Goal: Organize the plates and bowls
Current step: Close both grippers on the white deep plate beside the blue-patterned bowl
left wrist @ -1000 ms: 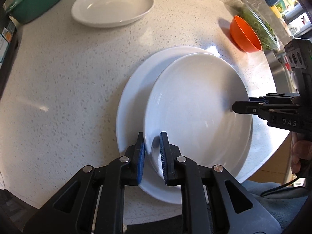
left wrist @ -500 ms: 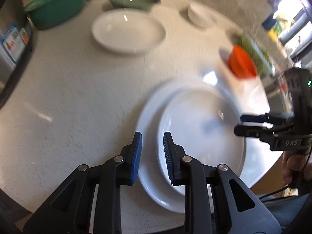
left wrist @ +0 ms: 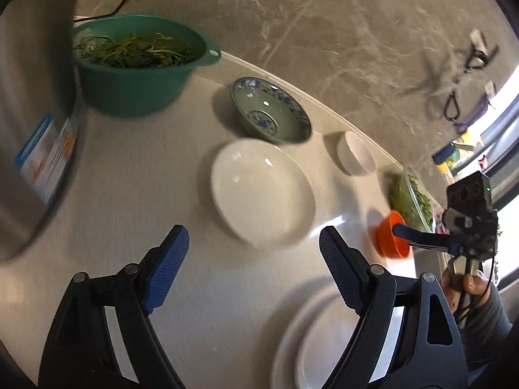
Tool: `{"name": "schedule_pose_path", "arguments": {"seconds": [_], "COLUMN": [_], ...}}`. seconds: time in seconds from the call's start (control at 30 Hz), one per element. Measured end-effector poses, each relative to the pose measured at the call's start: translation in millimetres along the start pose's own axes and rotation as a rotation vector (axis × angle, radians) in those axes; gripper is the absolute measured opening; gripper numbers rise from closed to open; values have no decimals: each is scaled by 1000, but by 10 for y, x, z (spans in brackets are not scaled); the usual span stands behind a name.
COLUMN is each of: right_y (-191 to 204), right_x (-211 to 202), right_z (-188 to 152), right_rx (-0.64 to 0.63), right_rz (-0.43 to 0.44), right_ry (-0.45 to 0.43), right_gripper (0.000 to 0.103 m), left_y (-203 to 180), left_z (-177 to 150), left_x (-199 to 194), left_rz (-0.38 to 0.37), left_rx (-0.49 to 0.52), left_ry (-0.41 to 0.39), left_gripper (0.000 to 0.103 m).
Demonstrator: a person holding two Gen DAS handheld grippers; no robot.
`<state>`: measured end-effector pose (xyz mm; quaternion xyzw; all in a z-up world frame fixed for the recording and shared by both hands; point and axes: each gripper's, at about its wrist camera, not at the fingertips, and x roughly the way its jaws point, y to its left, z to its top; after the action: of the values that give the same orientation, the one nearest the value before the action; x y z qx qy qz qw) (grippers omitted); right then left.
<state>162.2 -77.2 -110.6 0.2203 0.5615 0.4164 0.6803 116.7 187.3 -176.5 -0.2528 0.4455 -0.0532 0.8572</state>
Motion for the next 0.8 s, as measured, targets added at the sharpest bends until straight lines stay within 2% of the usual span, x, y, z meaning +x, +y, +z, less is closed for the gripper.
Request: {"name": "schedule_pose_path", "arguments": {"seconds": [0.13,0.2,0.27,0.37,0.47,0.53,0.7,0.77,0.8], "right_y": [-142,-251,-362,-469,-559,-613,-732,-764,-778], "right_x": [364,506,631,728,860,974,1139,1142,1143], "right_z": [364,524,609,629,671,681,675,672,681], "right_rx": [36,74,123,125,135,138,157,159,158], "right_rz": [59,36,37,4,18,14,20,17,15], "right_ry": [51,91,123,140,159,189,218,207,201], "right_gripper": [103,103,103,102,91,80,65,63,61], "left_y": [127,248,325,388,368,383,397,386,377], "left_z": [333,411,421,449,441,451,442,456,469], "left_x": [373,541,620,717,809,902,1059,1097,1117], "left_rz": [-33,-50,-60,-60,-50,-56,-65,-59,-62], "left_rx": [4,-36,-63,-68,-39,-47,-59,-55,-48], "left_ry": [110,157,165,176,202,228,269,273,275], "left_gripper": [82,80,80,80,80,80,80,79,75]}}
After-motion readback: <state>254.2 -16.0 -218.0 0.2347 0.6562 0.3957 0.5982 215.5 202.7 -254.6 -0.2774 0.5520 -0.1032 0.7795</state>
